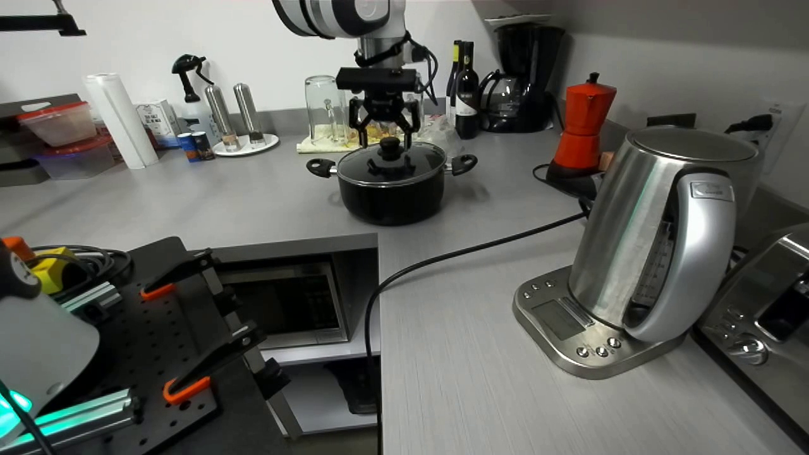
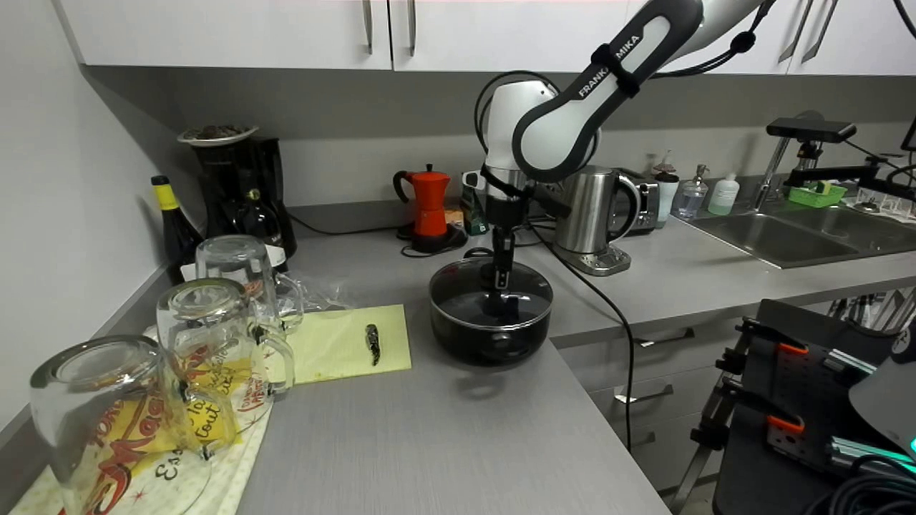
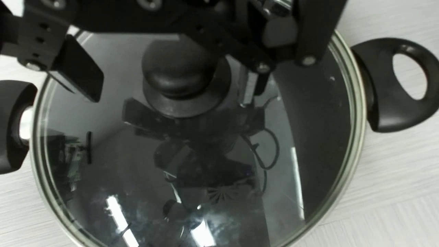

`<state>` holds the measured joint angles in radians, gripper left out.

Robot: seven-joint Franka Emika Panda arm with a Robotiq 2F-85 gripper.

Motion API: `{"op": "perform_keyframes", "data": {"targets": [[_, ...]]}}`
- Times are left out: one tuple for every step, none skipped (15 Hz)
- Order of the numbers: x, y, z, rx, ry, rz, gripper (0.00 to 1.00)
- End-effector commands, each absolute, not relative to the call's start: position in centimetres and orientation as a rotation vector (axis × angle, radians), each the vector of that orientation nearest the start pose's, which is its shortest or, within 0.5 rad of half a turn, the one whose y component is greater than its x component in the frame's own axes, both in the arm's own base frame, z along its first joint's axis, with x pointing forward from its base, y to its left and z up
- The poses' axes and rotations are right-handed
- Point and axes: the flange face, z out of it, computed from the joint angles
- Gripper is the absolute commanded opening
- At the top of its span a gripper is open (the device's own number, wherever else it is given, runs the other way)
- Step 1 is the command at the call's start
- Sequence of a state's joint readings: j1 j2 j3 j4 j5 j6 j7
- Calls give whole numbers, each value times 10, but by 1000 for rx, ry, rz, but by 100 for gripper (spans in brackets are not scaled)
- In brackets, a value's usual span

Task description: Put the glass lid on the black pot.

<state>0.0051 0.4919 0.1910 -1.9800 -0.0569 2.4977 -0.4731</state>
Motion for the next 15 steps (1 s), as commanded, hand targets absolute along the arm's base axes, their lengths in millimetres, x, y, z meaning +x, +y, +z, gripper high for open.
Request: {"op": "perform_keyframes", "data": {"targets": [[573, 139, 258, -2938, -1160, -147, 100], [565, 145, 266, -2944, -1195, -171, 100], [558, 151, 275, -2951, -1224, -193, 100], [552, 157, 282, -2957, -1253, -214, 100], [547, 161, 289, -2963, -1274, -233, 100], [542, 165, 295, -2967, -1291, -247, 100], [539, 166, 300, -2973, -1298, -260, 100], [537, 168, 304, -2976, -1302, -271, 100], [535, 168, 308, -2978, -1306, -279, 100], [534, 168, 311, -2981, -1303, -289, 100], [534, 167, 314, -2987, -1300, -297, 100], [533, 166, 317, -2990, -1296, -305, 100], [533, 165, 318, -2990, -1295, -312, 100], [541, 168, 313, -2970, -1299, -272, 100], [540, 167, 314, -2971, -1298, -277, 100]]}}
